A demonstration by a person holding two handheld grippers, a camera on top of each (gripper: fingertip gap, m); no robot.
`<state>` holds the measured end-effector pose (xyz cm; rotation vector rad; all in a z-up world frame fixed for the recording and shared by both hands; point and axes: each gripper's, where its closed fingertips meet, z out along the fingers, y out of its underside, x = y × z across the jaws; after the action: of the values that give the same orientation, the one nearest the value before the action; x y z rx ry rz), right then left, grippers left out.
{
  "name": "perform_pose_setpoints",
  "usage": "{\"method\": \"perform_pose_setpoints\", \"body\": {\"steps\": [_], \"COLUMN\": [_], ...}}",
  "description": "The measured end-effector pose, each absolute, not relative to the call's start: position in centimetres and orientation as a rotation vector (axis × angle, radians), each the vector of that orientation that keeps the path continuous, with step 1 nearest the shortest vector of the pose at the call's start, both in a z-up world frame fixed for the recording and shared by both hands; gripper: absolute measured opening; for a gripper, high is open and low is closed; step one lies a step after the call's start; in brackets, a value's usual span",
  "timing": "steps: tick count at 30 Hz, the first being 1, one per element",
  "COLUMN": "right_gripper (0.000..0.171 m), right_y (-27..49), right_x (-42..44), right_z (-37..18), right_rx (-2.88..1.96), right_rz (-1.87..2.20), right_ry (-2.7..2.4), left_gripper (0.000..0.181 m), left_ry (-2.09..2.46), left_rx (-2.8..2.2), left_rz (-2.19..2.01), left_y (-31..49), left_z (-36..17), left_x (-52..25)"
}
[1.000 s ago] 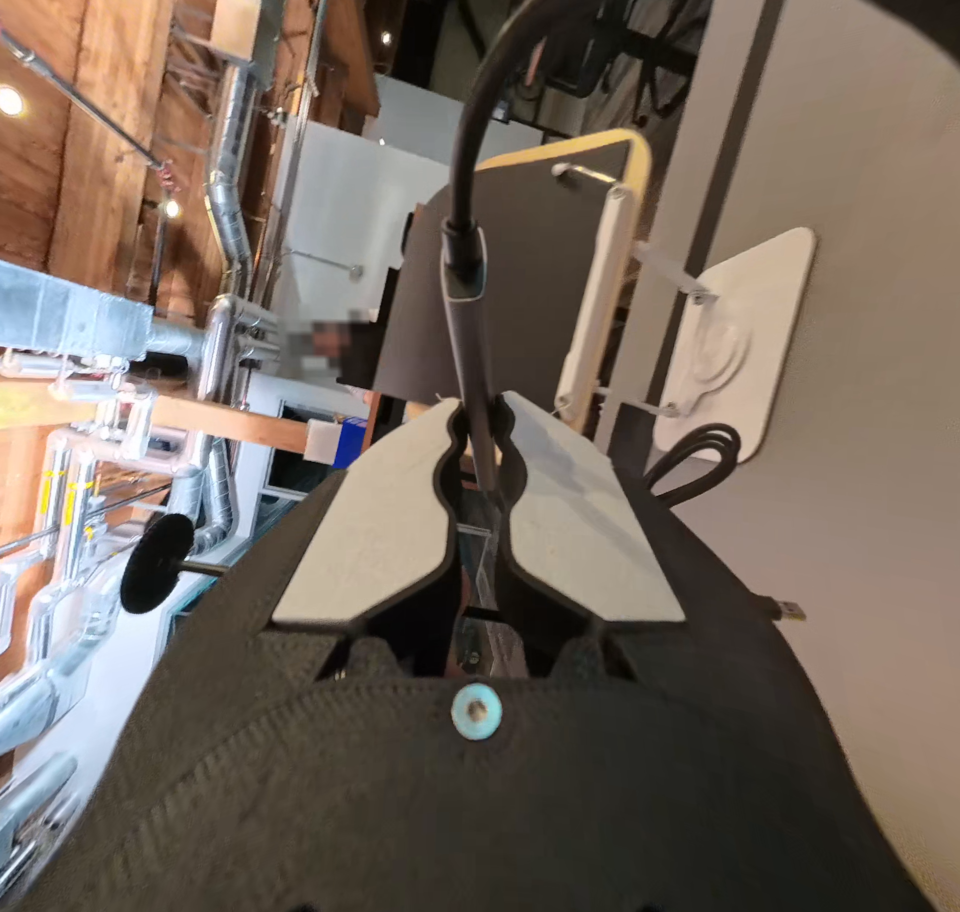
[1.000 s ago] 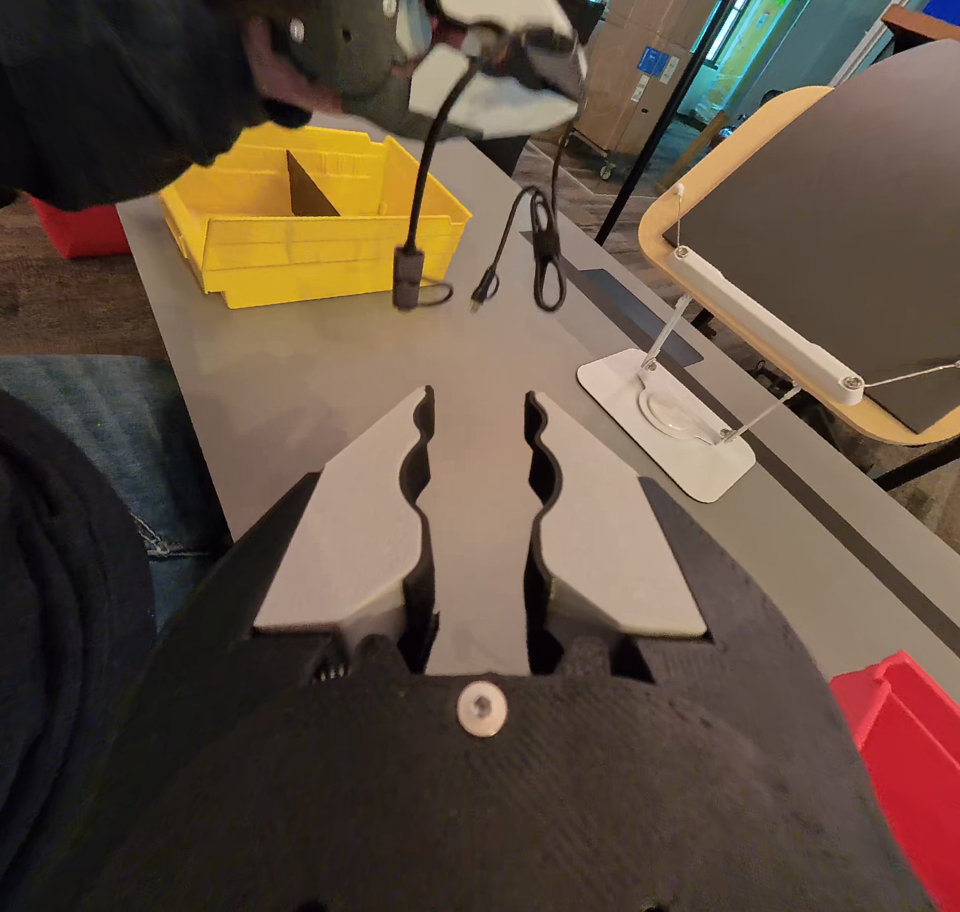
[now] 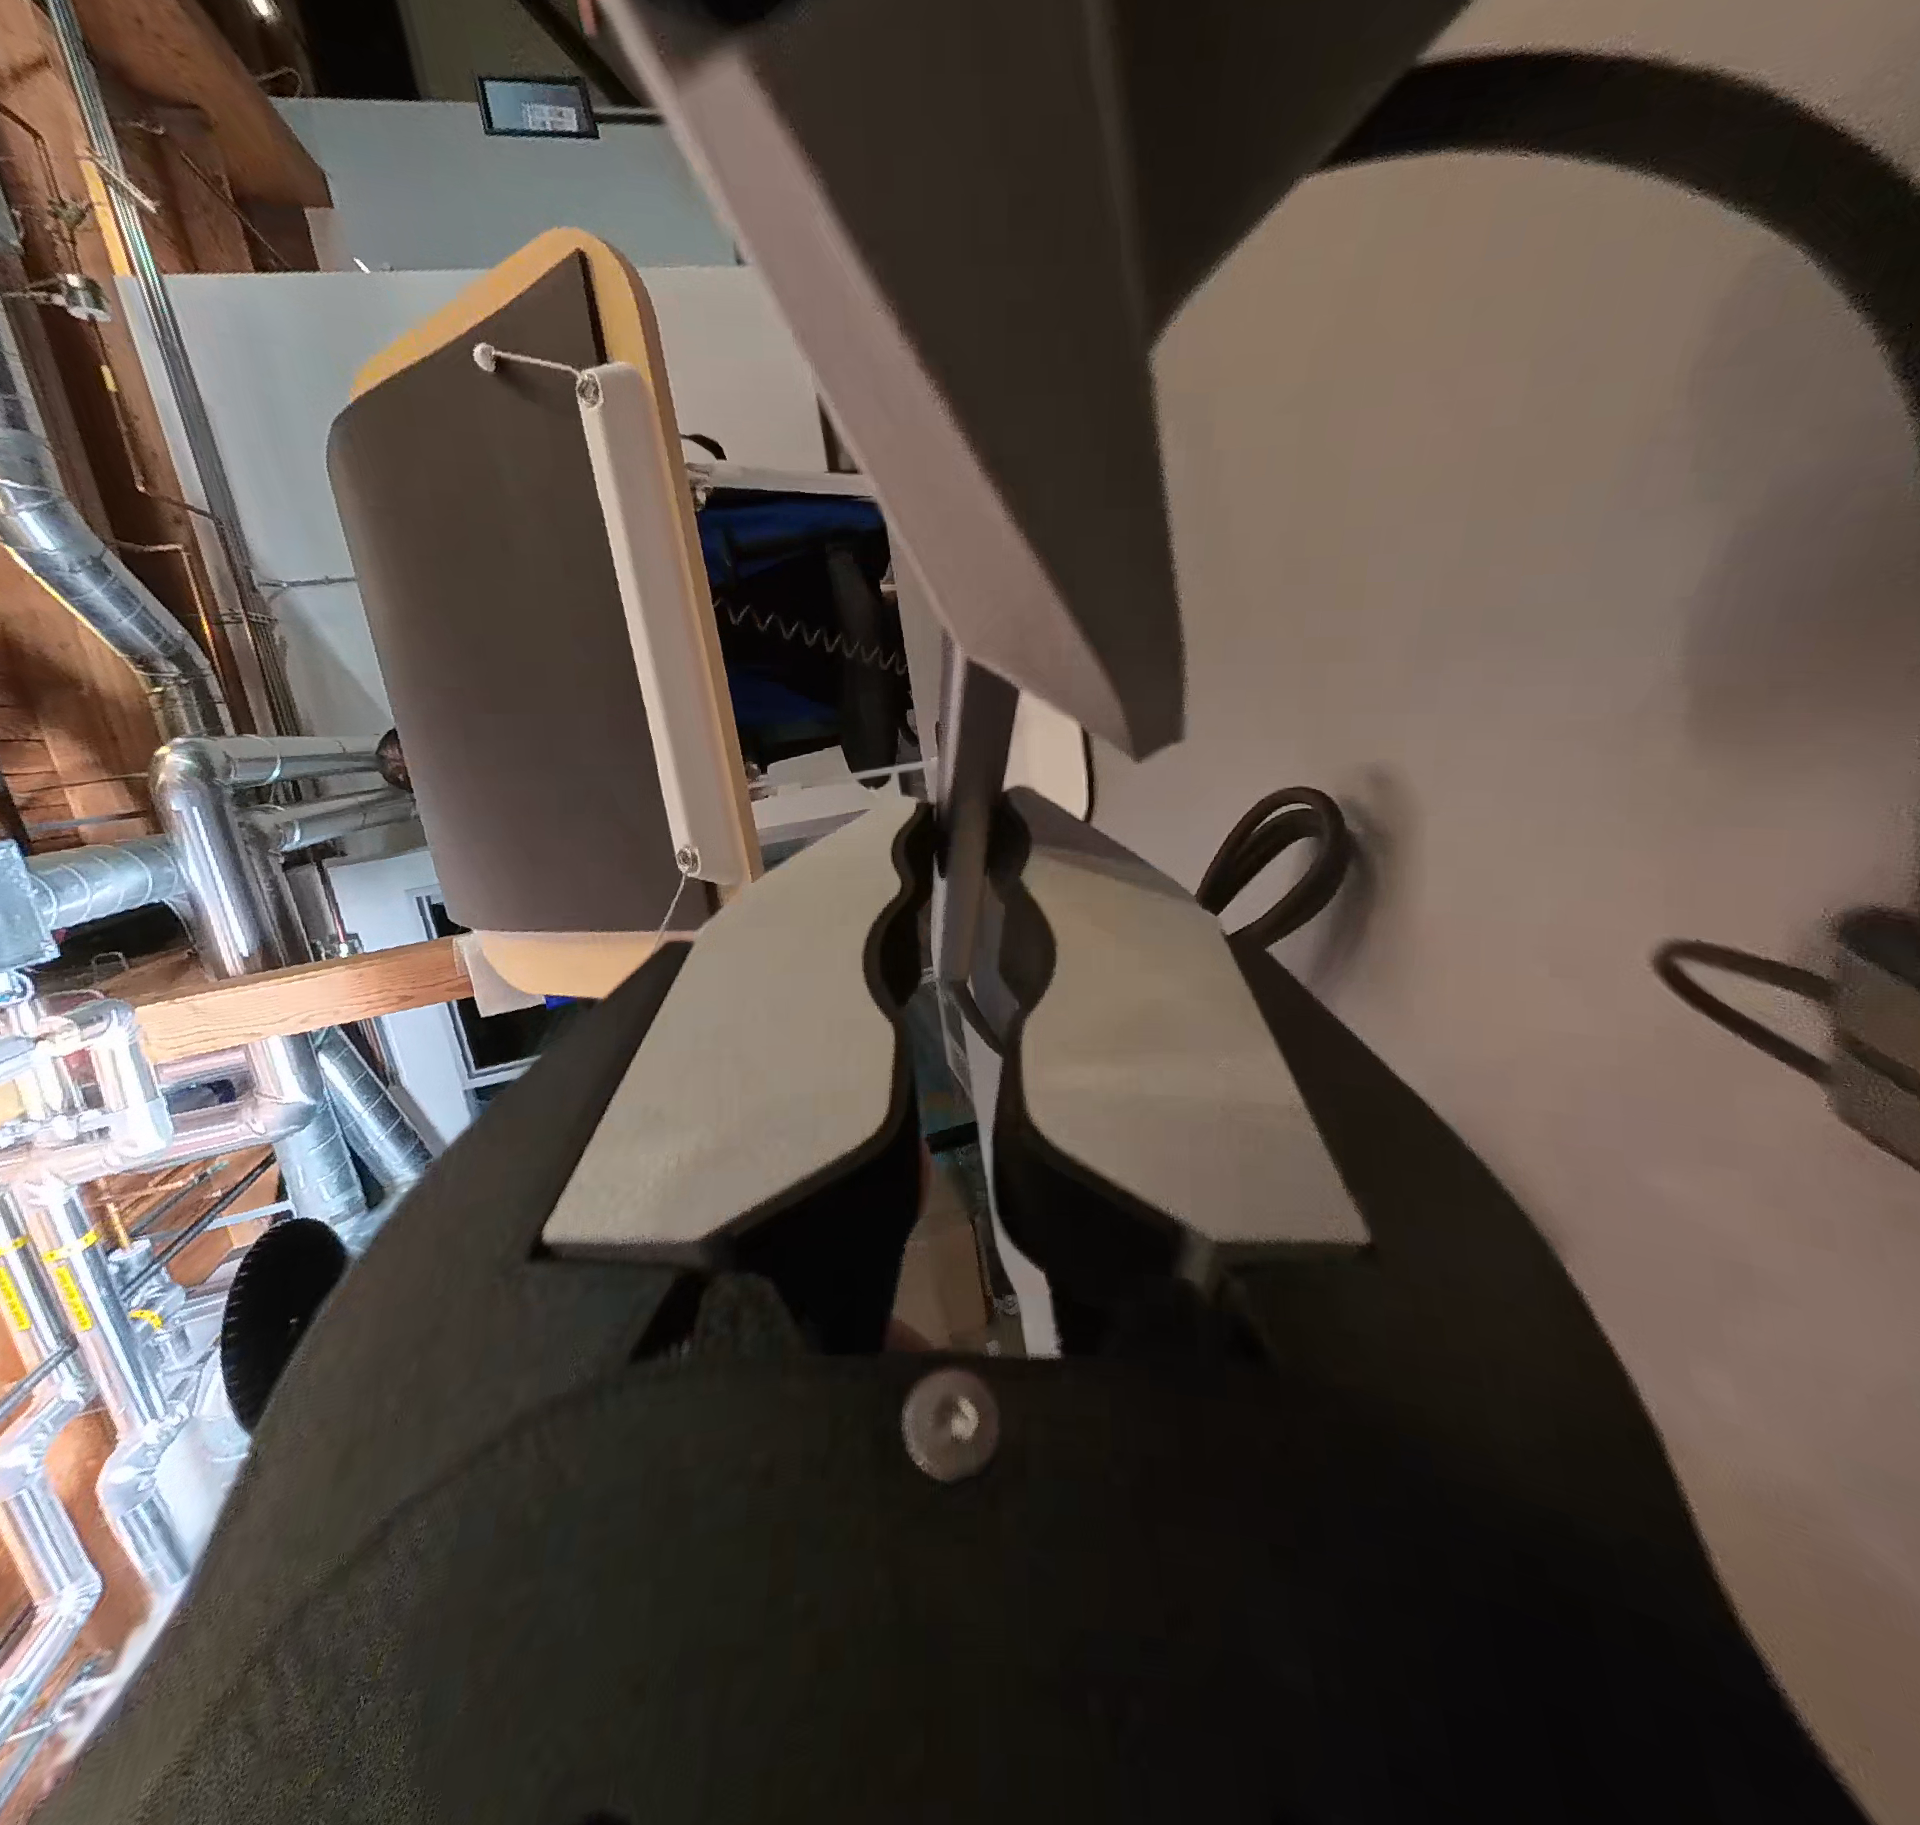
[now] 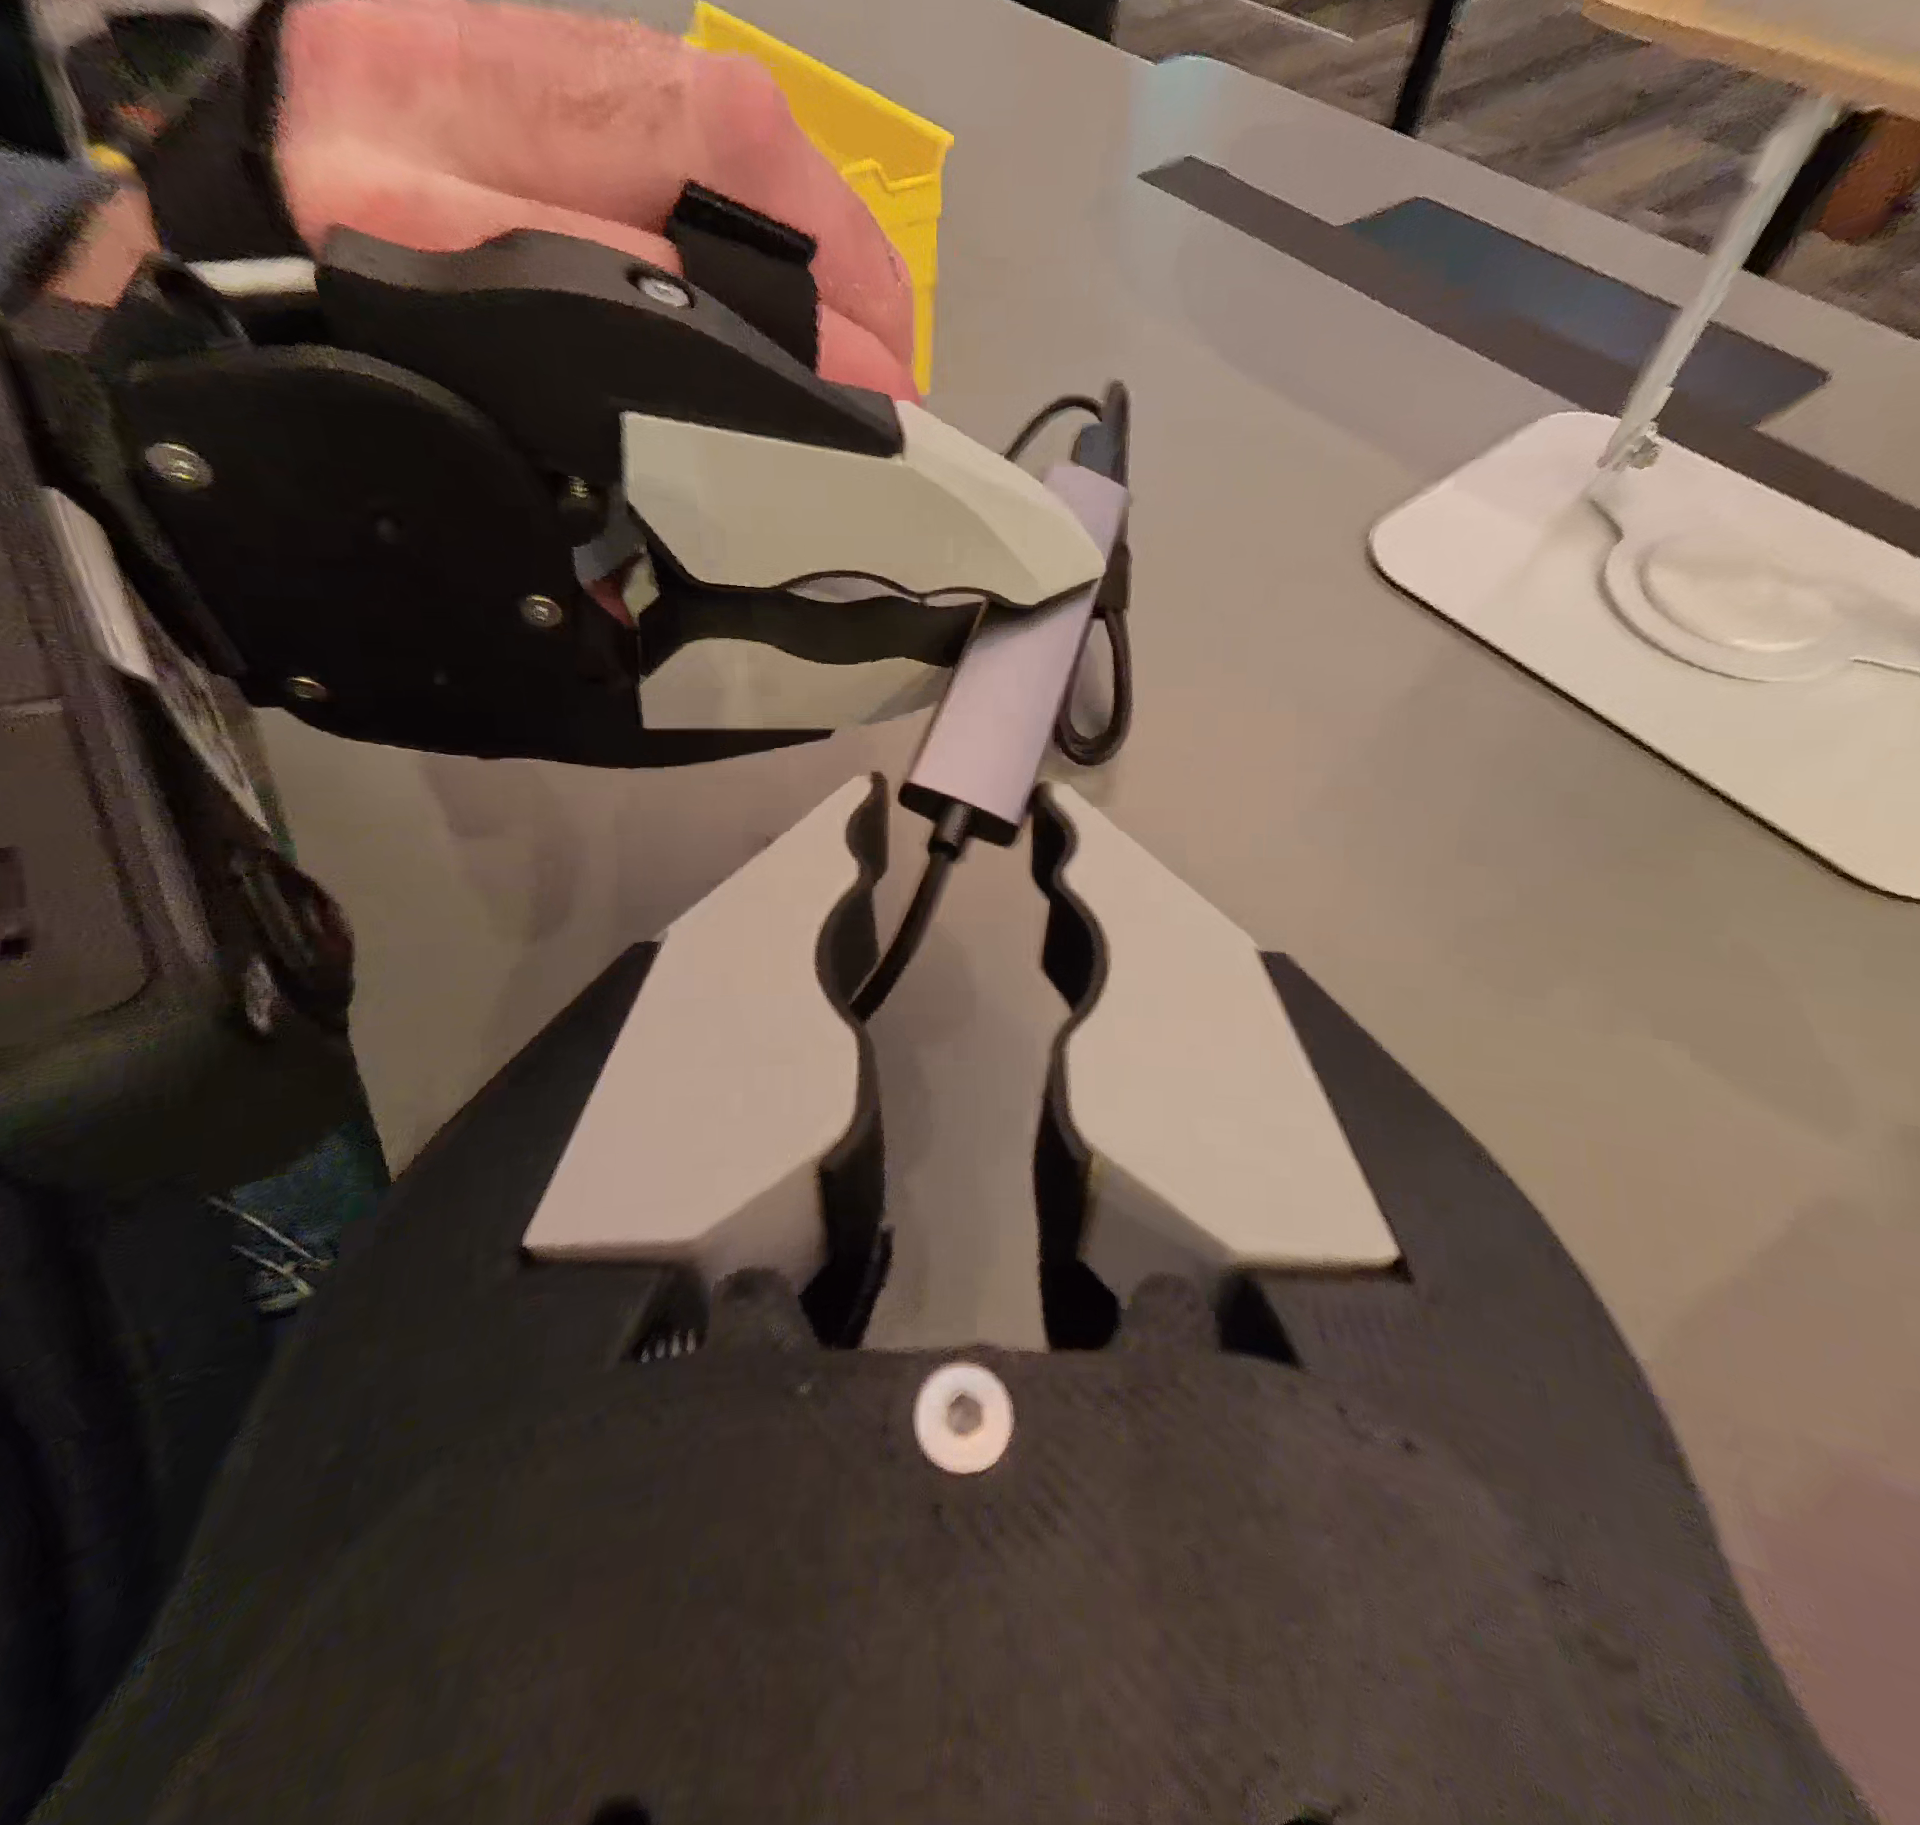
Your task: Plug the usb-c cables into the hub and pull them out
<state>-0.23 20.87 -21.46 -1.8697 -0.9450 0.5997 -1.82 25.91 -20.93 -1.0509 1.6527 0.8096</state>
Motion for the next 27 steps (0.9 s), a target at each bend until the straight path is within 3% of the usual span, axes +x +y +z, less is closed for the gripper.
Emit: {"method": "perform_pose_setpoints", "body": {"steps": [6, 9, 12, 15, 19, 26, 27], "right_gripper": [0.021, 0.021, 0.021, 0.021, 0.021, 0.02, 0.02], "right_y": [20.6, 20.7, 20.4, 19.9, 18.9, 18.2, 18.5], "right_x": [0.1, 0.8, 1.6, 2.1, 1.9, 1.7, 2.0], "right_z": [-21.6, -21.1, -20.6, -20.1, -20.2, -19.7, -19.9], "right_rx": [-1.84, -1.791, -1.738, -1.666, -1.596, -1.511, -1.527], "right_rz": [0.661, 0.628, 0.644, 0.633, 0.609, 0.6, 0.594], "right_ry": [-0.974, -1.029, -1.099, -1.18, -1.298, -1.367, -1.358], "left_gripper": [0.01, 0.027, 0.062, 0.068, 0.057, 0.004, 0.004], "left_ry": [1.648, 1.671, 1.713, 1.764, 1.839, 1.981, 1.962], "left_rx": [-1.042, -1.089, -1.239, -1.327, -1.341, -1.379, -1.397], "left_rz": [0.779, 0.743, 0.623, 0.513, 0.408, 0.314, 0.307], "left_y": [25.3, 25.6, 26.1, 26.8, 26.7, 25.5, 25.6], "left_z": [-21.2, -20.9, -20.8, -20.2, -19.9, -22.7, -22.8], "left_x": [-2.0, -3.1, -5.2, -7.4, -8.0, -7.6, -7.6]}}
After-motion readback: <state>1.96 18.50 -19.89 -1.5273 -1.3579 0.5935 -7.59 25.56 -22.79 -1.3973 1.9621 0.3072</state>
